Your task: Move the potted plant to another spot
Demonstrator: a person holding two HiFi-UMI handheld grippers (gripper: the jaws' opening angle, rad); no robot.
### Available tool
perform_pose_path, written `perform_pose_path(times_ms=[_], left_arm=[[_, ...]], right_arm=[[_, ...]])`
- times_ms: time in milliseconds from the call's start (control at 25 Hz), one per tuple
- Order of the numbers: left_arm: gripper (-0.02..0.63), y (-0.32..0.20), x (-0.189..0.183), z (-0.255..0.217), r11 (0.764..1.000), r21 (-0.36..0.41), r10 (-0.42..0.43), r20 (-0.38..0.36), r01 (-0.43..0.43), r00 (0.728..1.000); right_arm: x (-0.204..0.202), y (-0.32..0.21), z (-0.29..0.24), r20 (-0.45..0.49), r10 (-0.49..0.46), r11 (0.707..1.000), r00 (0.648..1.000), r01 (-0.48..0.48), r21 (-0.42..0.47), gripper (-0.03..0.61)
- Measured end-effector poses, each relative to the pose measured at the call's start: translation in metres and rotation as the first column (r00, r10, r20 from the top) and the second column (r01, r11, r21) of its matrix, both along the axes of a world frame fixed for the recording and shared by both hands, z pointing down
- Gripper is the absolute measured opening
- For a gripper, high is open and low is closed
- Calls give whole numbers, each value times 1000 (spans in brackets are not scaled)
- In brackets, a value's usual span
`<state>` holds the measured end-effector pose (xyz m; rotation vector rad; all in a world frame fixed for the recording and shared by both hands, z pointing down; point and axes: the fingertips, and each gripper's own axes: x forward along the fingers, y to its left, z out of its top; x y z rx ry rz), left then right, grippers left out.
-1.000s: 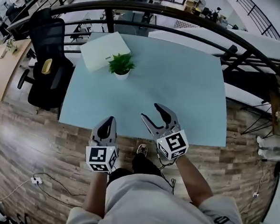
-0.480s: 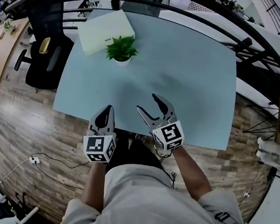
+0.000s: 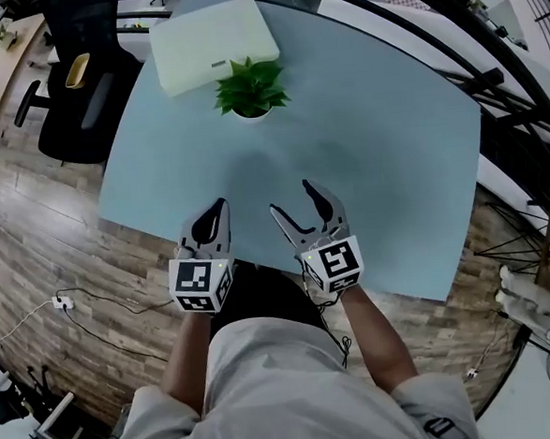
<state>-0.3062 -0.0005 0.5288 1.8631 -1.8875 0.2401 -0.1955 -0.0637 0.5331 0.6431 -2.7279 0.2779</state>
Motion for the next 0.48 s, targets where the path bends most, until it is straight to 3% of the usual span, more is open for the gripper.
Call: perform_pose_path(times_ms=[480], left_arm=[[12,-45,-31,52,996,-60,62,-62,-66,996]], right_arm=[[-50,-43,45,-66,22,999,998,-25,-42,330]])
